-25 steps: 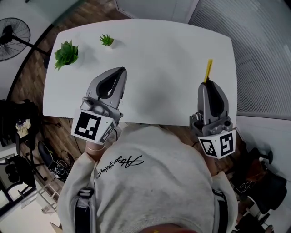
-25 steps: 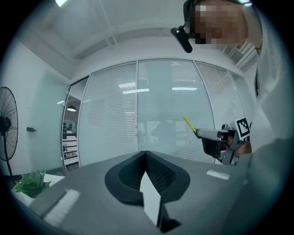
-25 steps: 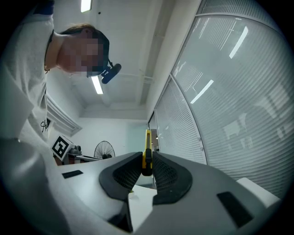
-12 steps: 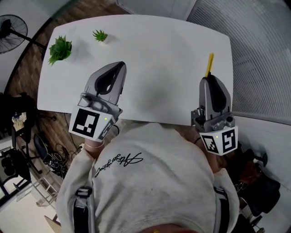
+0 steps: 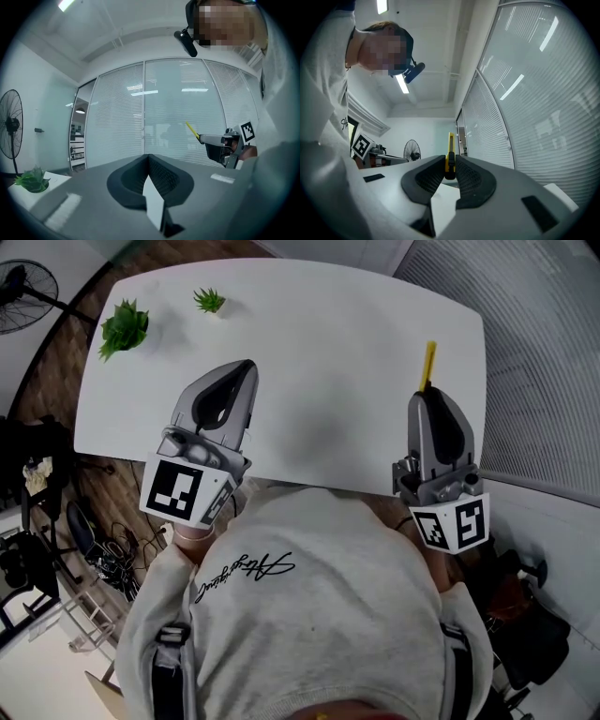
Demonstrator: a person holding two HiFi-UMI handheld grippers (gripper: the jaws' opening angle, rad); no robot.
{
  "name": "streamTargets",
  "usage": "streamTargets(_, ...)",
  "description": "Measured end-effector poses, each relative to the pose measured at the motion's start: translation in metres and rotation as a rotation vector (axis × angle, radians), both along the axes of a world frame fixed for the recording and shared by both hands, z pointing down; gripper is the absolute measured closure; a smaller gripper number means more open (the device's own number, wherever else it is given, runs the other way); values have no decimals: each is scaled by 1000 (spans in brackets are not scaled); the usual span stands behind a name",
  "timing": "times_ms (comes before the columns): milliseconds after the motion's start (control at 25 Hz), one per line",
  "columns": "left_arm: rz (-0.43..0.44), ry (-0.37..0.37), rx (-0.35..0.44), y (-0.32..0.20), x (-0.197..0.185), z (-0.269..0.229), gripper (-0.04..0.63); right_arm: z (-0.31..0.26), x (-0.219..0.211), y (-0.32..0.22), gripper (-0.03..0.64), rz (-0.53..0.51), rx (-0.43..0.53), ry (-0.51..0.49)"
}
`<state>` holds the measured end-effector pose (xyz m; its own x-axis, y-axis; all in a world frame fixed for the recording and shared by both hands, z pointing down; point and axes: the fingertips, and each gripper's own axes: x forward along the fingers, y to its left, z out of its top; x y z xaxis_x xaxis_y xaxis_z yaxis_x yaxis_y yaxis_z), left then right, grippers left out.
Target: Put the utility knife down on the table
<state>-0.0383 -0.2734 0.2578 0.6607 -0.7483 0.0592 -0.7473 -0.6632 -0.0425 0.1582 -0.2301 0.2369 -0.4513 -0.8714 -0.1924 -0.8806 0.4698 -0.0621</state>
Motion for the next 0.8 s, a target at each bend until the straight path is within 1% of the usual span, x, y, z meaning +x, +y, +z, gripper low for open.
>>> streamTargets(800,-24,2,-33,5,-11,13,609,52,-34,-32,551,-76,-129,99)
